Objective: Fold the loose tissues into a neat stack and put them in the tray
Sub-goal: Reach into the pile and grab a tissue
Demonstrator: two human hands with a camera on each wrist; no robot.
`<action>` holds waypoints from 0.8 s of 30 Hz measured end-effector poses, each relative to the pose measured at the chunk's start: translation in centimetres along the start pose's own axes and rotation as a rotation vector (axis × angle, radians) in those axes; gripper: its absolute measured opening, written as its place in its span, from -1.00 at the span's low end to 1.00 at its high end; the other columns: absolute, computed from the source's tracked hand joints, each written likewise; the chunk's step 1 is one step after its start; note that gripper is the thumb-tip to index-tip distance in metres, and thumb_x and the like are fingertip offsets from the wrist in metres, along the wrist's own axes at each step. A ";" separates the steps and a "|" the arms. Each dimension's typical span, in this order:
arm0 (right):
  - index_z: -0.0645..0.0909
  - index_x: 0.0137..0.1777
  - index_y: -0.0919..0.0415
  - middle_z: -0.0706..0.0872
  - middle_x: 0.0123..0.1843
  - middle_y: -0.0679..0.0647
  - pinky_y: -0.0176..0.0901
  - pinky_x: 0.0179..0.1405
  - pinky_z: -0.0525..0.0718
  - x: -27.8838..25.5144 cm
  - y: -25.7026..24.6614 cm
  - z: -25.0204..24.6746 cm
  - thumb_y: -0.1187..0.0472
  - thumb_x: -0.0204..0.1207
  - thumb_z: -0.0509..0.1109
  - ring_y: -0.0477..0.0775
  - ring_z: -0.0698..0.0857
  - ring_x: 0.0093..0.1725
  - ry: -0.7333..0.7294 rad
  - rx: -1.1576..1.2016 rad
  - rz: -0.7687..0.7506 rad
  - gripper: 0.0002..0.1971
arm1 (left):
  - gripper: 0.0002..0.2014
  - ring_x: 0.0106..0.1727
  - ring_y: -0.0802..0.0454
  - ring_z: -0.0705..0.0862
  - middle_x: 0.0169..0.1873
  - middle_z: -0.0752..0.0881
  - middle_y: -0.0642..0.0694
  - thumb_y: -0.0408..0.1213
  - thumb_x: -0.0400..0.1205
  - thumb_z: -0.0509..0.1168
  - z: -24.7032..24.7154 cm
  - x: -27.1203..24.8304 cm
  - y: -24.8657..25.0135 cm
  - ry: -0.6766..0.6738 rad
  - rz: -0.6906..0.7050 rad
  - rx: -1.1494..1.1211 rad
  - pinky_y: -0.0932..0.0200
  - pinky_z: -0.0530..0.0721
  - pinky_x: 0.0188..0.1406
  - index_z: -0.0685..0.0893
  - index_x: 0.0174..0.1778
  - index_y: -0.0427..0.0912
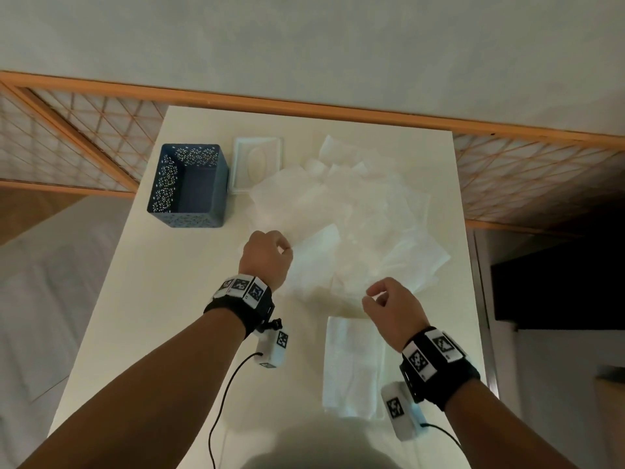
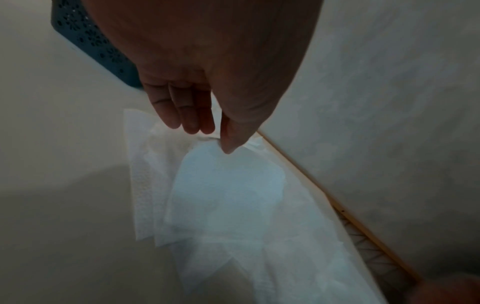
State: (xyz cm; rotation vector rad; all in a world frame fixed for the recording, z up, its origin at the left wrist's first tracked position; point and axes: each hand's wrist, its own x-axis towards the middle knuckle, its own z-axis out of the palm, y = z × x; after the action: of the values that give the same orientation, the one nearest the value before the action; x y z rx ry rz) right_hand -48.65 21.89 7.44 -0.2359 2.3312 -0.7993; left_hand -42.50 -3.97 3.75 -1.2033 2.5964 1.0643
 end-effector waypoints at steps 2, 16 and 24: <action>0.62 0.01 -0.01 0.74 -0.19 -0.05 -0.19 -0.24 0.58 0.7 -1.5 -0.4 0.03 0.64 0.44 -0.03 0.69 -0.23 0.001 -0.006 -0.030 -0.92 | -0.98 -0.01 0.07 0.64 0.07 0.63 0.00 -0.17 0.69 0.40 -0.6 -1.5 0.4 0.019 0.068 -0.072 0.17 0.54 -0.08 0.70 -0.04 0.02; 0.63 0.49 0.08 0.78 0.36 0.07 0.07 0.29 0.72 0.7 -5.4 -0.4 -0.02 0.46 0.54 0.14 0.76 0.26 -0.251 0.930 0.145 -0.42 | -0.82 -0.27 0.02 0.45 -0.28 0.52 -0.06 -0.36 0.53 0.35 -4.6 -9.5 3.5 -0.281 -0.118 -1.146 0.12 0.39 -0.25 0.55 -0.33 -0.03; 0.66 0.46 0.32 0.79 0.36 0.32 0.23 0.37 0.72 -1.2 -6.3 -1.3 0.17 0.71 0.34 0.26 0.79 0.22 -0.245 1.098 0.141 -0.62 | -0.84 0.00 -0.08 0.65 -0.02 0.66 -0.19 -0.40 0.68 0.19 -4.5 -10.3 3.5 -0.401 -0.164 -1.325 0.11 0.72 -0.06 0.60 -0.19 -0.15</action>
State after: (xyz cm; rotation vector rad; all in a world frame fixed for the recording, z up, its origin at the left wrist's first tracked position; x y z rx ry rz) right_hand -48.82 17.93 12.61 0.2921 1.3868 -1.7042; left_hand -36.95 1.37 12.65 -1.0481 1.2790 2.7259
